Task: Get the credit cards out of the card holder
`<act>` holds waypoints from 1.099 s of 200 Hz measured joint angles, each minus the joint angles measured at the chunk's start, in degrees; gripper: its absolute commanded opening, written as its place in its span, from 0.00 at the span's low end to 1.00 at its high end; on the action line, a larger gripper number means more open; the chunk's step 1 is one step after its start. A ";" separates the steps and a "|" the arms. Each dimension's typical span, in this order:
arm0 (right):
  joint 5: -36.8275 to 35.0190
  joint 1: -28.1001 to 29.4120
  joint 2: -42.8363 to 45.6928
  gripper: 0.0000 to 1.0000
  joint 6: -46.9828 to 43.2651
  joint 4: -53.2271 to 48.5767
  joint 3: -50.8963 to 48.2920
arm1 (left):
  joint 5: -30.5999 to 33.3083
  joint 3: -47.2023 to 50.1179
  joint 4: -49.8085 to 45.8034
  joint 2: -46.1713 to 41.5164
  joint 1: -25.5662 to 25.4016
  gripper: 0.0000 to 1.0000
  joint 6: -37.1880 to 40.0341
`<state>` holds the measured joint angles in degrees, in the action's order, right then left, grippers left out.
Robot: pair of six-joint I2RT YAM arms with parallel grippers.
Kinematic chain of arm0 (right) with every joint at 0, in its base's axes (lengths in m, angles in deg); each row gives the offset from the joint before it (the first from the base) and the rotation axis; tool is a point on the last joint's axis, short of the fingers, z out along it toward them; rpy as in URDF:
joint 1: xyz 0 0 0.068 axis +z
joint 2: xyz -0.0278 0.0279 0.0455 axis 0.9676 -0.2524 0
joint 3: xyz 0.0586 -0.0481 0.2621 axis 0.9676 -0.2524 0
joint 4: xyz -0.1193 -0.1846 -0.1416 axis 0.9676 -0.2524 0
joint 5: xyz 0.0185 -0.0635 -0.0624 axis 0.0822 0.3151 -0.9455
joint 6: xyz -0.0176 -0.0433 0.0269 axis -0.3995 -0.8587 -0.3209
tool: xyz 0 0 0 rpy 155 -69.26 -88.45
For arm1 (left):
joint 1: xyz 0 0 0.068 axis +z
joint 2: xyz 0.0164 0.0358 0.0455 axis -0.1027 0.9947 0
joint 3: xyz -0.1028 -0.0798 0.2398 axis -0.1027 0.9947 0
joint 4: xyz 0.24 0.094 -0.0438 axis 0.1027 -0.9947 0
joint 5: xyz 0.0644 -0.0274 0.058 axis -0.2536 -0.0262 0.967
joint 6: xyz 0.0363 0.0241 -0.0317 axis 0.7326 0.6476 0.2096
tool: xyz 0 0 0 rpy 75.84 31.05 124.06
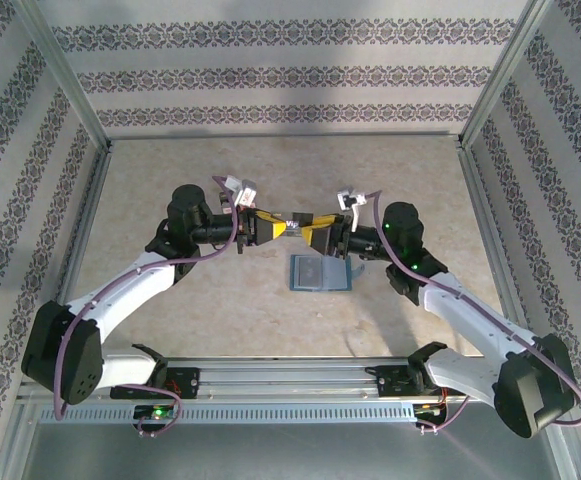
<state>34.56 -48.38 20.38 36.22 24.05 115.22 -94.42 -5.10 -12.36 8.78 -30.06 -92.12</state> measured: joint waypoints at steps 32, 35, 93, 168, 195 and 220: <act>0.42 0.15 -1.11 0.00 0.28 0.70 0.61 | -0.09 -0.22 -0.37 0.50 0.61 0.32 0.15; 0.61 0.15 -1.09 0.00 0.11 0.72 0.66 | -0.13 -0.50 -1.05 0.55 0.61 0.38 0.24; 1.44 0.13 1.07 0.00 -4.72 -6.40 1.27 | 2.73 -24.33 -37.62 2.05 0.50 0.65 24.63; 5.31 0.22 0.61 0.00 -9.05 -15.08 4.92 | 6.54 -43.36 -74.49 11.10 -1.01 0.61 51.19; 6.16 0.94 -1.03 0.00 -9.51 -15.74 5.92 | 7.65 -44.96 -80.56 14.53 -3.19 0.55 55.43; 6.58 1.29 -2.23 0.00 -9.57 -16.09 6.82 | 7.67 -45.86 -83.45 16.68 -3.96 0.46 57.90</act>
<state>41.13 -47.09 18.15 26.65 7.97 122.04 -86.75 -50.96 -95.81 25.46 -34.01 -34.22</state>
